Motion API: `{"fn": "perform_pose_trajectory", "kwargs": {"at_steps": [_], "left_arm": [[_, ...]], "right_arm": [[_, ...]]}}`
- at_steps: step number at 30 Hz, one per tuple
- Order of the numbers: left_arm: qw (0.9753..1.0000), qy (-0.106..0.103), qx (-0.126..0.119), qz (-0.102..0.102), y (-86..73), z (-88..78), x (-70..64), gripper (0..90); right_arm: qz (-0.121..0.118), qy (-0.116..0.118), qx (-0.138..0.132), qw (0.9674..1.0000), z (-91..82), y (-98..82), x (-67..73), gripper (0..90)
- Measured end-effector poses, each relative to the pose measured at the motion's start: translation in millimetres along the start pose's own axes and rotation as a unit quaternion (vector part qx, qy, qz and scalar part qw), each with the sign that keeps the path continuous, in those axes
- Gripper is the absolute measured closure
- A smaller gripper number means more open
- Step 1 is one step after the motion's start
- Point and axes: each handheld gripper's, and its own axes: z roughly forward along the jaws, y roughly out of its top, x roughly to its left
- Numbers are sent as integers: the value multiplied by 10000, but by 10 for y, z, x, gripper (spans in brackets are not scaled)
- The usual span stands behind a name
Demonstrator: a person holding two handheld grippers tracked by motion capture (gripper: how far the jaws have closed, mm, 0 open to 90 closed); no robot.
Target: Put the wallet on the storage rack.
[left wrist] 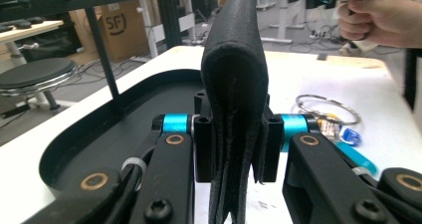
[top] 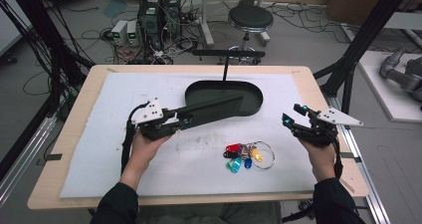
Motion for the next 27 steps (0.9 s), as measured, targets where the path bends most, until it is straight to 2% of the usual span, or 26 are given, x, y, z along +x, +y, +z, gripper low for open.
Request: {"fn": "perform_pose_trajectory", "kwargs": {"at_steps": [4,5,10,15,19,27], "left_arm": [[10000,72,9,33,54,127,57,752],[10000,87,12,45,66,160,72,752],[9999,129,71,53,97,316,152,752],[9997,201,85,70,95,426,213,751],[9996,261,101,-19,76,503,273,751],[9992,369,136,-48,100,633,368,751]], "right_arm": [[196,-382,15,9991,-58,-103,-116,394],[250,-552,37,9982,-81,-147,-159,391],[341,-761,-8,9965,-124,-185,-213,388],[358,-829,-31,9959,-134,-192,-221,385],[342,-861,-45,9957,-130,-192,-220,385],[357,-886,-44,9954,-130,-194,-231,383]]}}
